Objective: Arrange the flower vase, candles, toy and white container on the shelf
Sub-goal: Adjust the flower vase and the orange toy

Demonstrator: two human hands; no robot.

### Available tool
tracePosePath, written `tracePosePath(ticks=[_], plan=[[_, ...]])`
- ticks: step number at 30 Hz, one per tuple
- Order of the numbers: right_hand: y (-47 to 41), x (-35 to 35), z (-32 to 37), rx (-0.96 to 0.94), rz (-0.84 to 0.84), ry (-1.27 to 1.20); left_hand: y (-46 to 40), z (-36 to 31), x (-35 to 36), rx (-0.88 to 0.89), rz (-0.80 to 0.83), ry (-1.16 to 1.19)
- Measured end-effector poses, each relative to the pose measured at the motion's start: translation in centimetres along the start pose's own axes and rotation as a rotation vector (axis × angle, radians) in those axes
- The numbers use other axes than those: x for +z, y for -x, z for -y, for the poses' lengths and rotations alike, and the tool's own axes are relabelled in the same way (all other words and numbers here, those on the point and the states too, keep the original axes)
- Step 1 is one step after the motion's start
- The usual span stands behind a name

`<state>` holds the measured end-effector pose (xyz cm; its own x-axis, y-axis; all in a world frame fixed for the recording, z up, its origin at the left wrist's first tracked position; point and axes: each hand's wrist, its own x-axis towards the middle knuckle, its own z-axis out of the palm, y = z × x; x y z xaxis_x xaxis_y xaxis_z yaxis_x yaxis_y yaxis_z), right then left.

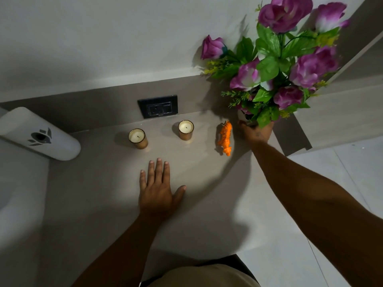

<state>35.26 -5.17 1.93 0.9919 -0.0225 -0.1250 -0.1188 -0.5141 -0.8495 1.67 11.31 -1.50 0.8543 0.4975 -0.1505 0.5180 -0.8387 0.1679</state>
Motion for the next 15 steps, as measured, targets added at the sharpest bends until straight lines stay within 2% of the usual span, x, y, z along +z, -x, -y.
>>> tracePosePath(ticks=[6,15], plan=[[-0.3,-0.3,-0.8,0.024,0.008,-0.084,0.0,0.1,0.2,-0.001,-0.022,0.012],[-0.3,-1.1,-0.5,0.003,-0.012,-0.059,0.1,0.1,-0.1,0.010,-0.022,0.017]])
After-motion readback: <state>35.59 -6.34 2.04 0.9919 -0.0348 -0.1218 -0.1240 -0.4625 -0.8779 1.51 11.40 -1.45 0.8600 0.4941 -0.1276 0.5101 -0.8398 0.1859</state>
